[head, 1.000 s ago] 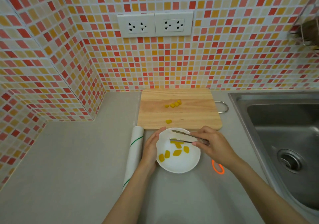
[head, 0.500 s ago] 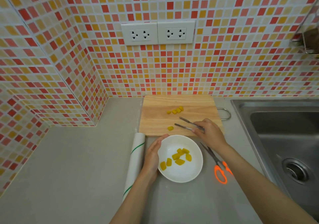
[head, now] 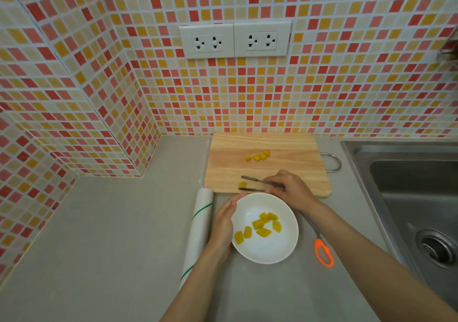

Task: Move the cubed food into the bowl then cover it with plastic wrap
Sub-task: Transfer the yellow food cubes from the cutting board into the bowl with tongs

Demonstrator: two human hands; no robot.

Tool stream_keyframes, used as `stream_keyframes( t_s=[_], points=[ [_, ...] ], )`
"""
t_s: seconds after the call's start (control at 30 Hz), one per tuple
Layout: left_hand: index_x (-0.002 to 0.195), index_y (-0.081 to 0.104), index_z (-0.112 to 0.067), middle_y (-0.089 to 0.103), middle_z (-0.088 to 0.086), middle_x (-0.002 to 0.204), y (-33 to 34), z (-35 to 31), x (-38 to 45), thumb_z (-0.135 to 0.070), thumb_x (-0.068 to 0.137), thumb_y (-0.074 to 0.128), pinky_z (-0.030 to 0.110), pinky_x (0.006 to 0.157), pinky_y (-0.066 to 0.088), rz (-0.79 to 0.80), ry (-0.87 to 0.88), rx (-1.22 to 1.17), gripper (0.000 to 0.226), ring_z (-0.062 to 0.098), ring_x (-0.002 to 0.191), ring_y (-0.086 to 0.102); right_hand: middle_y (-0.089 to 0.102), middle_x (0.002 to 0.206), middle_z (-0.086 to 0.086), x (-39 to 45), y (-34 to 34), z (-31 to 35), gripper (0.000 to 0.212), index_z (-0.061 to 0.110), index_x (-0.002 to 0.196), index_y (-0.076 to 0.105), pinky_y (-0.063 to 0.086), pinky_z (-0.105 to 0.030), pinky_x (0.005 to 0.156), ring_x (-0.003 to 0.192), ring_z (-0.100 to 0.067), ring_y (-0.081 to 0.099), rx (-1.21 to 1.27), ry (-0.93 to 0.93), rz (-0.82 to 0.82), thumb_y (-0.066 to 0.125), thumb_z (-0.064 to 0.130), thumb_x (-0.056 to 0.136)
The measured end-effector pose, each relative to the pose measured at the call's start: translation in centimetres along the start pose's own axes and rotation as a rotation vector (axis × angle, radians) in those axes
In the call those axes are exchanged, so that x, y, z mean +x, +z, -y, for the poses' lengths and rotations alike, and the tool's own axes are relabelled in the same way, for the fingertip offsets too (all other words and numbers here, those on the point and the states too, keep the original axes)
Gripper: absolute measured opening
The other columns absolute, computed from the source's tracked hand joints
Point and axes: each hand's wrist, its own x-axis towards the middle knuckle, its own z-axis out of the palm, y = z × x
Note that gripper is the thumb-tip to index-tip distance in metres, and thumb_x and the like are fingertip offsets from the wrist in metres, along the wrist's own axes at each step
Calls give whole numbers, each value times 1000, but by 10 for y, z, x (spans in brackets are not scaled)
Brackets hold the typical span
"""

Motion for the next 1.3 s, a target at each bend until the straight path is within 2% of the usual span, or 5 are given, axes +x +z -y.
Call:
stream_keyframes(
  t_s=[0.13, 0.6, 0.83, 1.07, 1.3],
  points=[
    [101, 72, -25, 69, 6, 118, -1, 2, 1, -18, 97, 40, 46, 101, 45, 11, 4, 5, 33, 29, 113, 61, 62, 96, -9, 3, -2, 3, 28, 23, 111, 69, 50, -42, 81, 93, -24, 60, -38, -3, 60, 64, 29, 84],
    [99, 73, -21, 74, -2, 102, 1, -1, -2, -15, 96, 44, 37, 91, 50, -3, 14, 4, 30, 21, 99, 66, 66, 88, -8, -37, -36, 10, 20, 14, 102, 73, 49, -45, 76, 84, -23, 61, 118, -15, -110, 67, 17, 83],
    [96, 76, -24, 70, 7, 116, 1, 1, 2, -21, 93, 50, 49, 104, 44, -11, -41, -30, 26, 30, 113, 62, 57, 80, 5, -73, -67, 15, 29, 27, 109, 70, 43, -23, 71, 73, -2, 51, -28, -76, 261, 70, 24, 80],
    [94, 75, -29, 70, 1, 116, 1, 0, -4, -18, 96, 42, 41, 97, 48, 7, -1, 5, 34, 22, 108, 64, 63, 89, -13, -40, -49, -6, 26, 14, 108, 70, 40, -29, 71, 86, -24, 57, 84, 104, -181, 66, 21, 83],
    [95, 73, -29, 72, -7, 108, 1, -2, -5, -18, 97, 42, 37, 92, 50, 1, 13, 27, 33, 18, 103, 65, 58, 101, -12, 10, -13, -5, 30, 21, 114, 66, 47, -36, 73, 96, -32, 57, -43, 321, -257, 61, 30, 86]
  ],
)
